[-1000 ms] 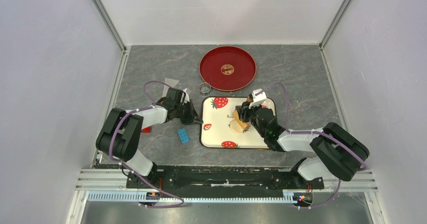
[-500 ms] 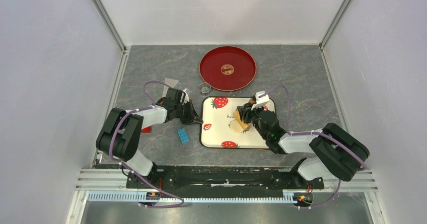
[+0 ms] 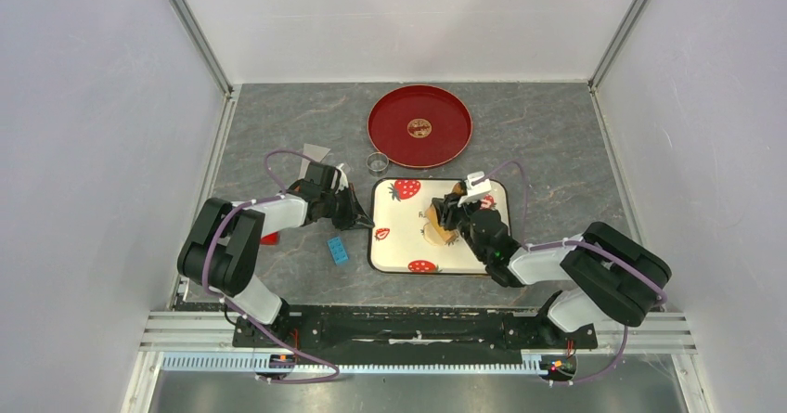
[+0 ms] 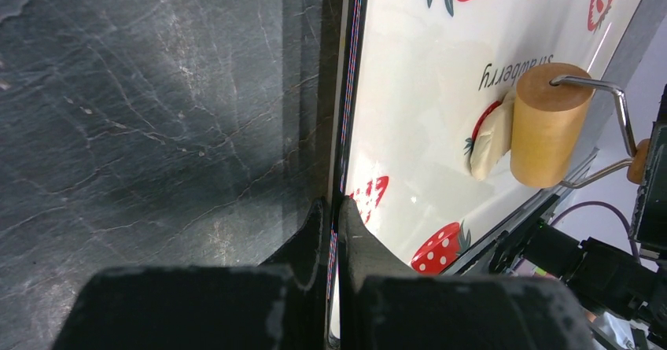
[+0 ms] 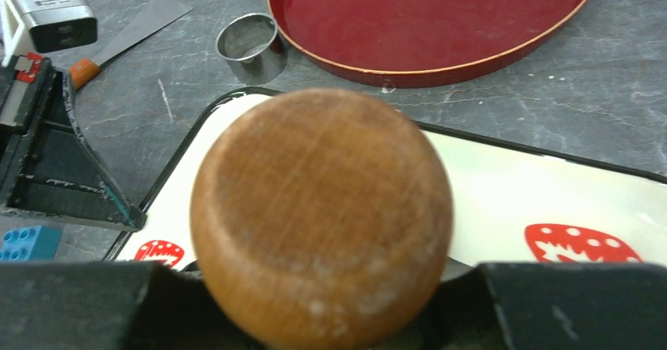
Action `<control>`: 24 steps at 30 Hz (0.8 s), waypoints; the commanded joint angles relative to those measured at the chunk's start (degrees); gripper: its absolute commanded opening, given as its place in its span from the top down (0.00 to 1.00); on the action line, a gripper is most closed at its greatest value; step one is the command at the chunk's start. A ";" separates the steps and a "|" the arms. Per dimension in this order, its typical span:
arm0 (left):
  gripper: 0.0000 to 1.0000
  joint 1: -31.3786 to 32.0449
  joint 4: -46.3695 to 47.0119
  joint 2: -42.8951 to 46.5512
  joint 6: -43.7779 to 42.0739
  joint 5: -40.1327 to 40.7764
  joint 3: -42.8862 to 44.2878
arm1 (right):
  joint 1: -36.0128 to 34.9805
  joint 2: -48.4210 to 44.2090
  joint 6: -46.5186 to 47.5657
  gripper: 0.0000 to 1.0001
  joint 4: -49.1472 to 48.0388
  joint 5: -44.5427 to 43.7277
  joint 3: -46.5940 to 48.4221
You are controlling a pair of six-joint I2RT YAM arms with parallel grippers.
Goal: Roll out the dumpling wrappers from the dough
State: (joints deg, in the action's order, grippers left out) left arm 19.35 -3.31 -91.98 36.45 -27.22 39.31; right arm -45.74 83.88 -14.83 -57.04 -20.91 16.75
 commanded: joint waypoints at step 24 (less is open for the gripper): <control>0.98 -0.72 -3.64 -4.39 -0.10 8.67 -3.14 | 4.06 0.60 -3.49 1.00 18.20 -8.23 -7.11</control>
State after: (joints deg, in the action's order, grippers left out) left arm 18.70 -2.57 -92.49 36.69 -28.69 39.03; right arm -42.70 81.34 -24.47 -57.14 -23.55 13.28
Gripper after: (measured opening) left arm 0.043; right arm 0.342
